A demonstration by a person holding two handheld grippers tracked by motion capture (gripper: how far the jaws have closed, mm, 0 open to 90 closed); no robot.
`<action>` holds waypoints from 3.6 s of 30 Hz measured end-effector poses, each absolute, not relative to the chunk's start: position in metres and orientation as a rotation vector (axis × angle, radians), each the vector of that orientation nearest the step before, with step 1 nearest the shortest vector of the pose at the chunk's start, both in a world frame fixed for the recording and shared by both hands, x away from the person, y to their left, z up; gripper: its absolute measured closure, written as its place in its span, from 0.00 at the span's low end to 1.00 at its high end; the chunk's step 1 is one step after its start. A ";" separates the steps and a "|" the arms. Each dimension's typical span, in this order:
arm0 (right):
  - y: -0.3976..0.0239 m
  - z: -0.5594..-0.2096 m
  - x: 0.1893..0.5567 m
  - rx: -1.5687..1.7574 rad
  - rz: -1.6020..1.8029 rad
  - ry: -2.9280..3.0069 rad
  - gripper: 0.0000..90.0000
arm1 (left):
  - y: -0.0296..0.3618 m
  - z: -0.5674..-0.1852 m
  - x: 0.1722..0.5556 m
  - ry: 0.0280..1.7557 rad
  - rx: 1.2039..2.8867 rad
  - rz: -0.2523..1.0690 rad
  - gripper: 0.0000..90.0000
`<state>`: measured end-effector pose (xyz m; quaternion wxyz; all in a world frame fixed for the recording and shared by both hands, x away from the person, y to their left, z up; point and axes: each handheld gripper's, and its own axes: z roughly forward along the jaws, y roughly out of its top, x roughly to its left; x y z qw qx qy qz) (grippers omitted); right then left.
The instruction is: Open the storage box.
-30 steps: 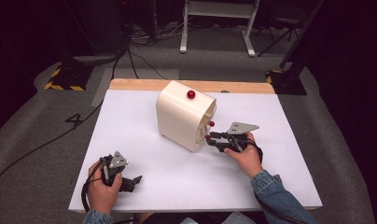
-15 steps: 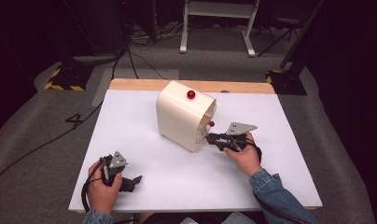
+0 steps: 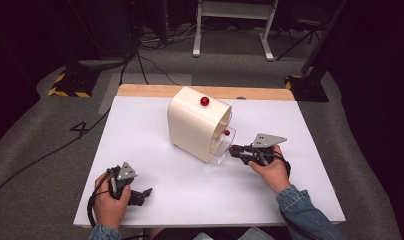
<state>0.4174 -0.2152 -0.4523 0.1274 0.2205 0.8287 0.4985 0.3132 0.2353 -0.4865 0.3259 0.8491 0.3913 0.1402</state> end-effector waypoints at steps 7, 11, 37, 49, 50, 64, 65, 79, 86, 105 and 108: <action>-0.230 -0.446 0.406 0.639 1.445 2.405 0.83 | 0.235 -0.487 0.313 1.025 2.225 0.368 0.01; -0.237 -0.445 0.400 0.643 1.441 2.408 0.83 | 0.235 -0.487 0.313 1.026 2.225 0.368 0.01; -0.262 -0.462 0.387 0.708 1.392 2.445 0.82 | 0.235 -0.487 0.313 1.025 2.225 0.368 0.01; -0.267 -0.463 0.385 0.734 1.381 2.442 0.68 | 0.235 -0.487 0.313 1.026 2.225 0.368 0.01; -0.267 -0.461 0.384 0.730 1.384 2.436 0.68 | 0.235 -0.487 0.313 1.026 2.225 0.368 0.01; -0.259 -0.406 0.387 0.641 1.467 2.341 0.63 | 0.235 -0.486 0.313 1.028 2.225 0.366 0.01; -0.257 -0.402 0.388 0.633 1.473 2.334 0.63 | 0.235 -0.486 0.314 1.029 2.226 0.365 0.01; -0.217 -0.380 0.414 0.551 1.508 2.320 0.66 | 0.235 -0.487 0.313 1.025 2.224 0.370 0.01; -0.202 -0.382 0.424 0.546 1.541 2.315 0.69 | 0.235 -0.487 0.313 1.027 2.225 0.370 0.01; -0.194 -0.400 0.429 0.588 1.616 2.264 0.83 | 0.235 -0.487 0.313 1.025 2.224 0.371 0.01; -0.194 -0.401 0.429 0.586 1.621 2.258 0.83 | 0.235 -0.487 0.313 1.027 2.224 0.371 0.01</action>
